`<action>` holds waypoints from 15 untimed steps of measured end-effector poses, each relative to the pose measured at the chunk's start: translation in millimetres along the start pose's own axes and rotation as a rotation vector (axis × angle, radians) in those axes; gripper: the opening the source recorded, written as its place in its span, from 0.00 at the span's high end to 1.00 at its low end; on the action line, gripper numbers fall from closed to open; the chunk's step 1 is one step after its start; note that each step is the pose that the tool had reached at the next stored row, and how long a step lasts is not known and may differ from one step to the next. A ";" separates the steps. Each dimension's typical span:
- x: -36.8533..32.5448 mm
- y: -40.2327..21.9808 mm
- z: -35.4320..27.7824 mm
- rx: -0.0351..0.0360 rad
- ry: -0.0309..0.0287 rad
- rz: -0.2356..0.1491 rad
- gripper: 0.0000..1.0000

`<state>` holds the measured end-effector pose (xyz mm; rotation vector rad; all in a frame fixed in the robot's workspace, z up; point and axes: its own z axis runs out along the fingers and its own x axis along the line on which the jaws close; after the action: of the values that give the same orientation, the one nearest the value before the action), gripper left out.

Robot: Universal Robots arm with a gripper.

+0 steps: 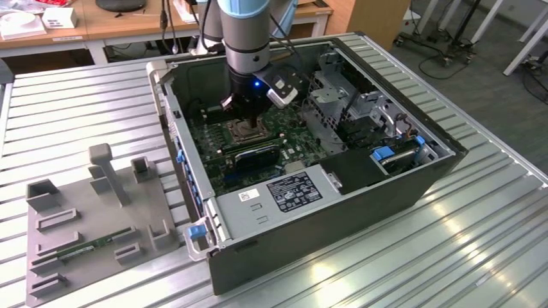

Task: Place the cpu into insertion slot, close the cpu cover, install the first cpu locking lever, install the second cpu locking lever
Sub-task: 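Install the first cpu locking lever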

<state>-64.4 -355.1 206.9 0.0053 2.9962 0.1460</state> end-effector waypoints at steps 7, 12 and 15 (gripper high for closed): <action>-2.1 0.0 0.5 0.0009 0.0705 0.007 0.89; -2.5 0.3 -2.1 0.0023 0.0733 0.007 0.89; -3.4 0.8 -6.6 0.0054 0.0832 0.008 0.89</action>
<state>-62.0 -355.0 214.0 0.0113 3.0799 0.1424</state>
